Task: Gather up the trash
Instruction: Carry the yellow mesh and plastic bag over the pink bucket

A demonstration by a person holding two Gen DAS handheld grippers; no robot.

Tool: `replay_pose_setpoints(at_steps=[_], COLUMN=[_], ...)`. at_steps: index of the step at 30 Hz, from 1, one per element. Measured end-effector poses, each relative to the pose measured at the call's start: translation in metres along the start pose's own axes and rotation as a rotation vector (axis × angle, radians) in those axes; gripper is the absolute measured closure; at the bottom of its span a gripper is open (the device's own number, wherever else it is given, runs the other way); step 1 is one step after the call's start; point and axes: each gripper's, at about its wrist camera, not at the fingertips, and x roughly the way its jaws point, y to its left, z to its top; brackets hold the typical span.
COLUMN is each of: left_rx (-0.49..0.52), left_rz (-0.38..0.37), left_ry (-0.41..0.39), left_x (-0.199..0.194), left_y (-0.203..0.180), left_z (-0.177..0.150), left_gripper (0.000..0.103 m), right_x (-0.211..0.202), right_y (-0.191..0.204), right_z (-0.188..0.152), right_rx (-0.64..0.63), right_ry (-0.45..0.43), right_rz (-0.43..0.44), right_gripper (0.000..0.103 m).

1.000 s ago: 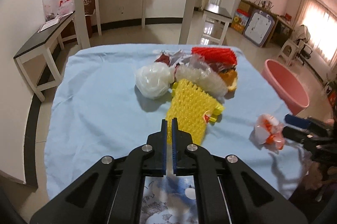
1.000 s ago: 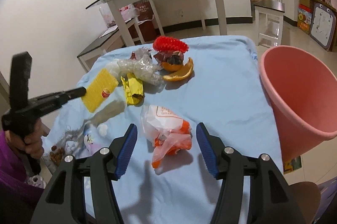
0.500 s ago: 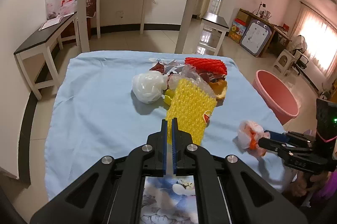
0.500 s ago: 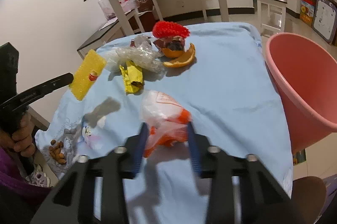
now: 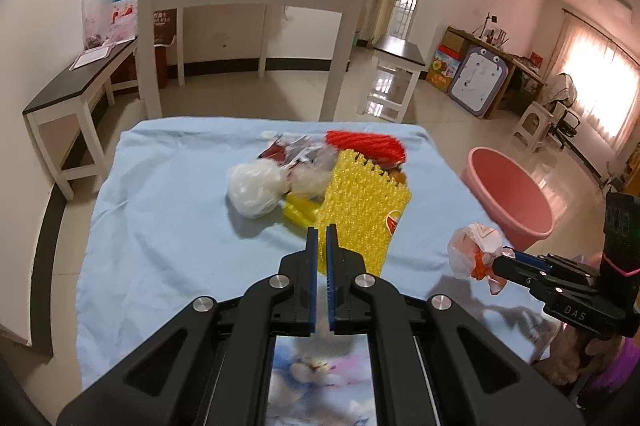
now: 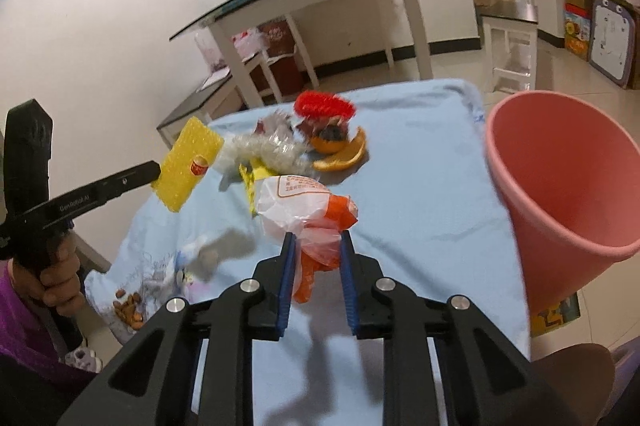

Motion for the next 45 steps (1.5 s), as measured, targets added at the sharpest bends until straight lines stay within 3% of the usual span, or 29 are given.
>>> replay_pose_setpoints(at_steps=[13, 25, 36, 45], left_rx=[0.036, 0.148, 0.217, 0.202], left_rz=[-0.109, -0.229, -0.234, -0.231], left_ry=[-0.020, 0.039, 0.109, 0.162], left_x=[0.024, 0.073, 0.124, 0.148], left_y=[-0.072, -0.164, -0.220, -0.231], left_z=[0.028, 0.040, 0.042, 0.040], left_gripper=[0.100, 0.100, 0.100, 0.100], right_x=[-0.049, -0.082, -0.084, -0.076], right_y=[-0.068, -0.139, -0.177, -0.188], right_z=[0.018, 0.018, 0.019, 0.024], right_rx=[0.148, 0.257, 0.292, 0.286], right_ry=[-0.145, -0.205, -0.201, -0.180], right_rz=[-0.141, -0.292, -0.377, -0.404], right_gripper=[0.083, 0.082, 0.082, 0.079])
